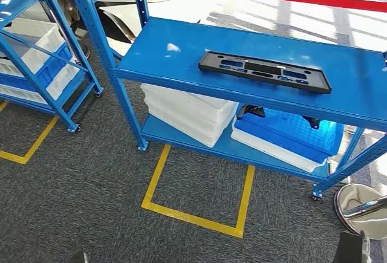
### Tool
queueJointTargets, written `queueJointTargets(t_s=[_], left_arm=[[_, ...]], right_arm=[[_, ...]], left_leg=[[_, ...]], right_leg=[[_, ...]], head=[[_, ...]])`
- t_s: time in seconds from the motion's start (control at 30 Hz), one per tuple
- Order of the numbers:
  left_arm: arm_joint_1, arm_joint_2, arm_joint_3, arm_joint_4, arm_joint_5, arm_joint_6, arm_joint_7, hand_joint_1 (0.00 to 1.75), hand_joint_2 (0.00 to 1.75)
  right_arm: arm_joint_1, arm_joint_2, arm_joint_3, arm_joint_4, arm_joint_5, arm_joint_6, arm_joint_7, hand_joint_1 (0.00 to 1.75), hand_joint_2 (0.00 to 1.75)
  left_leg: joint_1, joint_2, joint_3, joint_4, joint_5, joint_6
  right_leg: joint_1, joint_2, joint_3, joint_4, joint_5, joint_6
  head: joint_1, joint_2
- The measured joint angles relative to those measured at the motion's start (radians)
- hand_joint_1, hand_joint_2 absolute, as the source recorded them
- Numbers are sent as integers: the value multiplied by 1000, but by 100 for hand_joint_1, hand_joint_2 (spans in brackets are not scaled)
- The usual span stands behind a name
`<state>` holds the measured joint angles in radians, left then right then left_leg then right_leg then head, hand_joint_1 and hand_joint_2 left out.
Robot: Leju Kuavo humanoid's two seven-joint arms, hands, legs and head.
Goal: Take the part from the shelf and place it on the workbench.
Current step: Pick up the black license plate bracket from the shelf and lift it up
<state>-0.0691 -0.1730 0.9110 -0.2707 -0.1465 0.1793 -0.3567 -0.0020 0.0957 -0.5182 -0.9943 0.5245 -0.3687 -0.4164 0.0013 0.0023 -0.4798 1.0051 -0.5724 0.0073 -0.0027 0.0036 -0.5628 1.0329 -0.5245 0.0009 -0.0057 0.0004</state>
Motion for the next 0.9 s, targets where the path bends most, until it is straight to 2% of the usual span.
queueJointTargets(t_s=[0.07,0.7,0.9], left_arm=[[-2,-1,3,1,0,0,-3,0,0],[-40,-16,35,17,0,-43,-40,0,0],[-46,-18,36,22,0,-59,-49,0,0]], right_arm=[[0,-3,30,-23,-2,3,-5,0,0],[-40,-94,671,-319,31,100,-78,0,0],[-47,-128,834,-393,35,122,-99,0,0]], left_leg=[[0,0,0,0,0,0],[0,0,0,0,0,0],[0,0,1,0,0,0]], right_leg=[[0,0,0,0,0,0],[0,0,0,0,0,0],[0,0,0,0,0,0]], head=[[0,0],[0,0],[0,0]])
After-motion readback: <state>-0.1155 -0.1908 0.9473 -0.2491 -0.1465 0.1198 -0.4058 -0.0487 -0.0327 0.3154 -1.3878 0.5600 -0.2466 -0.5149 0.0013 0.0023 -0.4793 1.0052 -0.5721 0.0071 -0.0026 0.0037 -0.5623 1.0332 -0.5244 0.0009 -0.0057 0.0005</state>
